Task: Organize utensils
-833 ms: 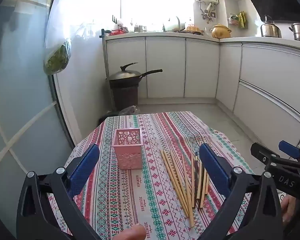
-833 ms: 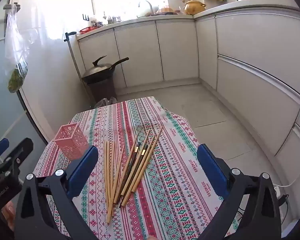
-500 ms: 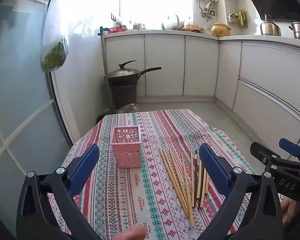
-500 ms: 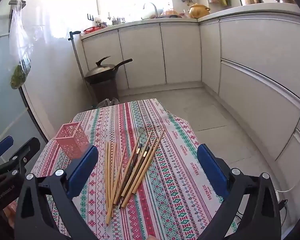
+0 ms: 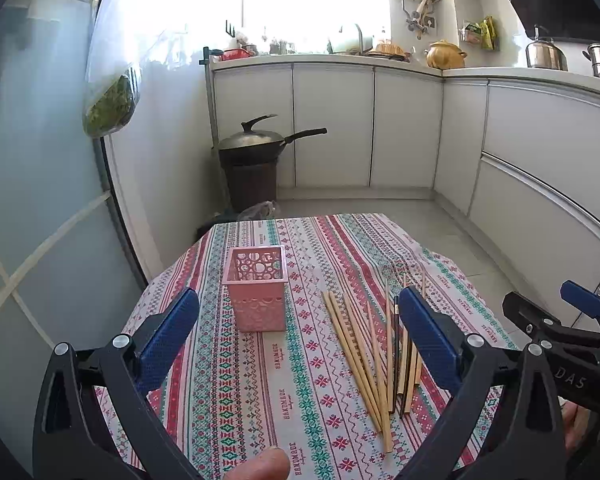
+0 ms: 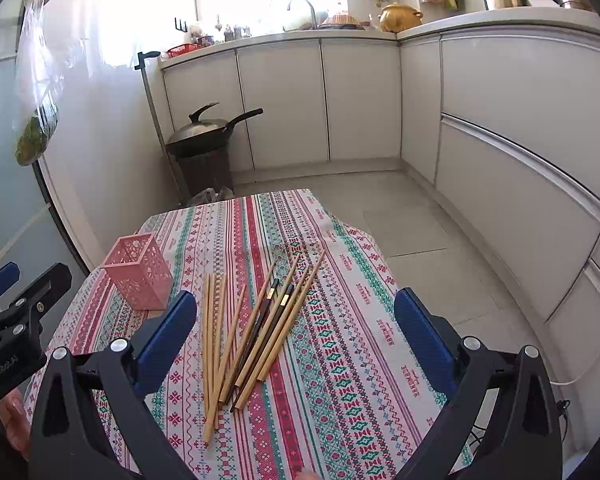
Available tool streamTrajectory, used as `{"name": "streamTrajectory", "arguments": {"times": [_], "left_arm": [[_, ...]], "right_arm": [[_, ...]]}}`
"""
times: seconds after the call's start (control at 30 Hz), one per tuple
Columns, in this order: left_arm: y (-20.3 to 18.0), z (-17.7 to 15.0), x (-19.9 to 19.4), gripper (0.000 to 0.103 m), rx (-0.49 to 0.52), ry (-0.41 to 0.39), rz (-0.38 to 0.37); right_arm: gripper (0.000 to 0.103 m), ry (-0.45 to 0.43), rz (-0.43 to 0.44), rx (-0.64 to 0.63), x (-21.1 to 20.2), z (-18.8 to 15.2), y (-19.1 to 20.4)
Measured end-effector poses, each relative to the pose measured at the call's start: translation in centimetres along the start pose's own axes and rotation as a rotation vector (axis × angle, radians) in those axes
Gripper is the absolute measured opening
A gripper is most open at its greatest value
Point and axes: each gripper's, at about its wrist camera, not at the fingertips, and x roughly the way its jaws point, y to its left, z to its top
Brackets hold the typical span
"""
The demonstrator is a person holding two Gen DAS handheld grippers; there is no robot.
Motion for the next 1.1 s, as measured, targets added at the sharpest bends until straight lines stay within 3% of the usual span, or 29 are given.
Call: {"name": "streamTrajectory", "arguments": {"times": [1.1], "left_arm": [[0.1,-0.22,0.47,0.096,0.002,0.02,0.006]], "right_arm": [[0.096,0.021,0.004,0.004,0.45,-0.31,0.07]]}}
